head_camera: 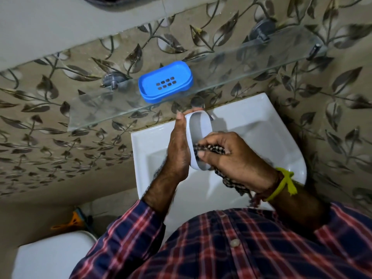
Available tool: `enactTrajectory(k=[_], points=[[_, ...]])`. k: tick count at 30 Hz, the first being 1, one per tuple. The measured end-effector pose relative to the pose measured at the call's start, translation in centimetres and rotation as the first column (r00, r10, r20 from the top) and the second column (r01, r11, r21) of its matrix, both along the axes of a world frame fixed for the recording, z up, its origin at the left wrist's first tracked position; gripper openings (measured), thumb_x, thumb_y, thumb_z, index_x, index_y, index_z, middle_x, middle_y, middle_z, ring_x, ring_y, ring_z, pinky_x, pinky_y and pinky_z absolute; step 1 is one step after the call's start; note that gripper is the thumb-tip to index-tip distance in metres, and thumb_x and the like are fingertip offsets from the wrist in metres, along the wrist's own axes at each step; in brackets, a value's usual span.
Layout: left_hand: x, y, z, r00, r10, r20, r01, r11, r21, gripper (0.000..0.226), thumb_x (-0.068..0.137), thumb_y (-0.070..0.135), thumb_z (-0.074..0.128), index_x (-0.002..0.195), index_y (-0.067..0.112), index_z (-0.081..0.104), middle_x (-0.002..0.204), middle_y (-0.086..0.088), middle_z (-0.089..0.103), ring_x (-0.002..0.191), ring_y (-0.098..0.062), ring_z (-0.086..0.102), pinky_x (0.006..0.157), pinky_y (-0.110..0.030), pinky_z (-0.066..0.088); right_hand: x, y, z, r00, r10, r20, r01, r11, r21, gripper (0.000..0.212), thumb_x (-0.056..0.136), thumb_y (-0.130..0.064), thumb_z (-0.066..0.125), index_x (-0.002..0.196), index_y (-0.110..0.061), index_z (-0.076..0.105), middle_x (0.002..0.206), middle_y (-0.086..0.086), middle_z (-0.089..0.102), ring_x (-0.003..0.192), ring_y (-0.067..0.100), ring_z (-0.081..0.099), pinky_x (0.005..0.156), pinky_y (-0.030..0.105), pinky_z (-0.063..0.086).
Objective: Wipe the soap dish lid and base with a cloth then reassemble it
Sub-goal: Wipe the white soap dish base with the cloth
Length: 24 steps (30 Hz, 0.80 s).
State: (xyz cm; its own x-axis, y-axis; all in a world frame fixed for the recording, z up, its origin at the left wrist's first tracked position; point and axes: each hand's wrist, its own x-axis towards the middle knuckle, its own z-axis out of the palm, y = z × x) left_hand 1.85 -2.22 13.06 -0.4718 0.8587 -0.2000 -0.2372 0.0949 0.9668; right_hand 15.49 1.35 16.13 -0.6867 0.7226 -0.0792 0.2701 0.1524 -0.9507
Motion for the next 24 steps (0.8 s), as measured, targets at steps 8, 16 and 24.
enactTrajectory(k=[8,16,24], points=[[0.3,-0.2,0.1,0.993,0.11,0.042,-0.103,0.986,-0.134,0.05,0.091,0.07,0.044,0.089,0.035,0.079,0.092,-0.002,0.078,0.091,-0.025,0.073,0.09,-0.046,0.057,1.1,-0.3,-1.6,0.969,0.206,0.133,-0.222,0.968,0.119,0.012,0.086,-0.021,0.077,0.097,-0.017,0.074,0.09,-0.013,0.061,0.089,0.013,0.063,0.084,0.043,0.052],[-0.4,0.3,-0.4,0.99,0.003,0.144,0.032,0.97,-0.241,0.079,0.088,0.083,0.028,0.12,0.022,0.068,0.09,-0.002,0.079,0.079,-0.018,0.076,0.061,-0.029,0.059,1.3,-1.2,-2.3,0.993,0.003,0.121,-0.061,0.875,0.479,0.018,0.087,-0.031,0.073,0.099,-0.018,0.071,0.097,-0.01,0.063,0.087,0.019,0.063,0.073,0.04,0.054],[0.7,-3.6,-5.6,0.465,-0.065,-0.883,0.37,0.92,0.127,0.069,0.106,0.051,0.031,0.159,0.009,0.018,0.17,-0.004,0.012,0.157,-0.031,0.012,0.124,-0.053,0.018,1.7,1.2,-1.1,0.96,-0.237,-0.147,0.129,0.845,-0.518,0.02,0.085,-0.005,0.075,0.103,0.001,0.073,0.099,0.02,0.075,0.085,0.028,0.071,0.081,0.042,0.059]])
